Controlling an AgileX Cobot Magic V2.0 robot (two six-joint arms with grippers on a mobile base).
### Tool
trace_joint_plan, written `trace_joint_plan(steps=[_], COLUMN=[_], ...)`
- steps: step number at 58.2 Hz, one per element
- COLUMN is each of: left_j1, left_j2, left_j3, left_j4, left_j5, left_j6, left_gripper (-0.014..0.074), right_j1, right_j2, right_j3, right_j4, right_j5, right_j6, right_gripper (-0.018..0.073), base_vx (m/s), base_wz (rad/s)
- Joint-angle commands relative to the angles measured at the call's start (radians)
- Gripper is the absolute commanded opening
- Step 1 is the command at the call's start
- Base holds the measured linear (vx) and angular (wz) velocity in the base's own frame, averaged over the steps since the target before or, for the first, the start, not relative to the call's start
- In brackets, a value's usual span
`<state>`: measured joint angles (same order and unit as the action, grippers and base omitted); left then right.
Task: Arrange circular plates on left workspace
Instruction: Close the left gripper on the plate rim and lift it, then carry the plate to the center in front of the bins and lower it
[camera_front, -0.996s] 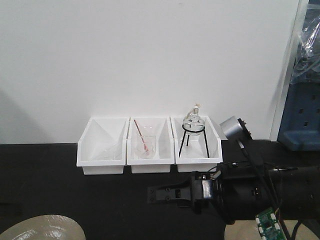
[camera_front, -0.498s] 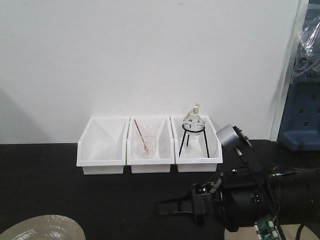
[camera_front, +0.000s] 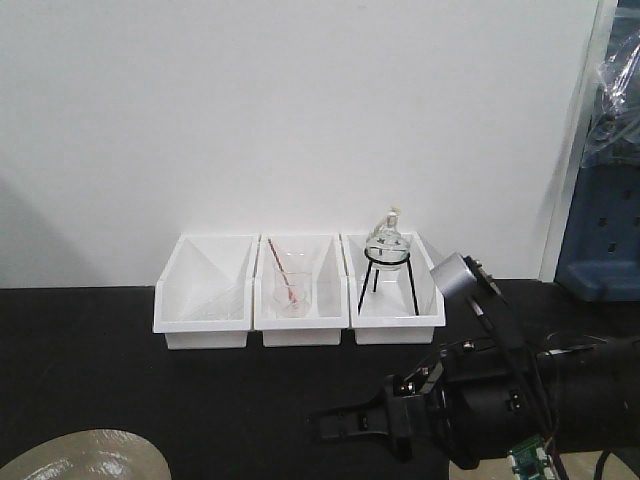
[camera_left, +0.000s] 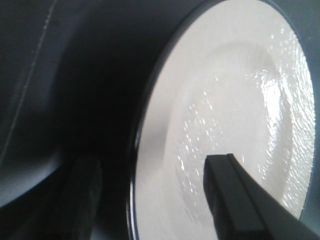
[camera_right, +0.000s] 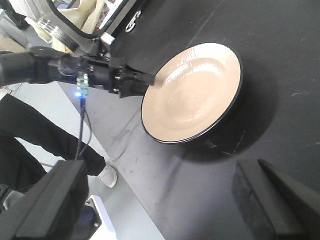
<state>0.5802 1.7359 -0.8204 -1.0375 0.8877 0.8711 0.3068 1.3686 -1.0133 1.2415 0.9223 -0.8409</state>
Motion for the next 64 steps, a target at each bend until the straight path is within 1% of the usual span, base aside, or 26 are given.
trace_joint_plan(steps=[1, 7, 12, 17, 25, 31, 37, 40, 42, 46, 54, 59, 64], left_j1=[0.001, 0.001, 0.001, 0.001, 0.001, 0.001, -0.002, -0.005, -0.012, -0.029, -0.087, -0.149, -0.214], left_j2=[-0.001, 0.031, 0.055, 0.067, 0.072, 0.072, 0.072, 0.072, 0.071, 0.071, 0.071, 0.071, 0.071], left_j3=[-0.024, -0.024, -0.024, -0.024, -0.024, -0.024, -0.024, -0.024, -0.024, -0.024, -0.024, -0.024, -0.025], left_j4=[-0.101, -0.131, -0.141, -0.14, -0.145, -0.194, -0.281, -0.312, -0.342, -0.378, -0.478, -0.554, -0.634], left_j5=[0.061, 0.092, 0.102, 0.103, 0.109, 0.146, 0.234, 0.272, 0.3, 0.319, 0.352, 0.352, 0.326], left_j6=[0.054, 0.077, 0.078, 0.078, 0.078, 0.078, 0.08, 0.091, 0.103, 0.105, 0.105, 0.105, 0.118], left_gripper=[0.0475, 0.0393, 0.0311, 0.02, -0.001, -0.0009, -0.0006, -0.0005, -0.0004, -0.0003, -0.0001, 0.0, -0.0001], right_j1=[-0.003, -0.003, -0.003, -0.003, -0.003, -0.003, -0.003, -0.003, -0.003, -0.003, -0.003, -0.003, -0.003], right_j2=[-0.028, -0.028, -0.028, -0.028, -0.028, -0.028, -0.028, -0.028, -0.028, -0.028, -0.028, -0.028, -0.028], right_j3=[-0.035, -0.035, -0.035, -0.035, -0.035, -0.035, -0.035, -0.035, -0.035, -0.035, -0.035, -0.035, -0.035], right_j4=[0.055, 0.055, 0.055, 0.058, 0.058, 0.058, 0.058, 0.058, 0.059, 0.059, 0.059, 0.059, 0.059], right_j5=[0.008, 0.008, 0.008, 0.008, 0.007, 0.008, 0.009, 0.009, 0.008, 0.003, -0.006, -0.01, -0.01], right_j6=[-0.009, -0.009, -0.009, -0.007, -0.007, -0.006, -0.006, -0.006, -0.006, -0.006, -0.006, -0.006, -0.006], right_gripper=[0.0609, 0.0597, 0.0587, 0.0585, 0.0585, 0.0585, 0.0585, 0.0585, 0.0585, 0.0585, 0.0585, 0.0585, 0.0585], base_vx=[0.0, 0.0, 0.0, 0.0, 0.0, 0.0, 0.0, 0.0, 0.0, 0.0, 0.0, 0.0, 0.0], base_wz=[0.0, 0.0, 0.0, 0.0, 0.0, 0.0, 0.0, 0.0, 0.0, 0.0, 0.0, 0.0, 0.0])
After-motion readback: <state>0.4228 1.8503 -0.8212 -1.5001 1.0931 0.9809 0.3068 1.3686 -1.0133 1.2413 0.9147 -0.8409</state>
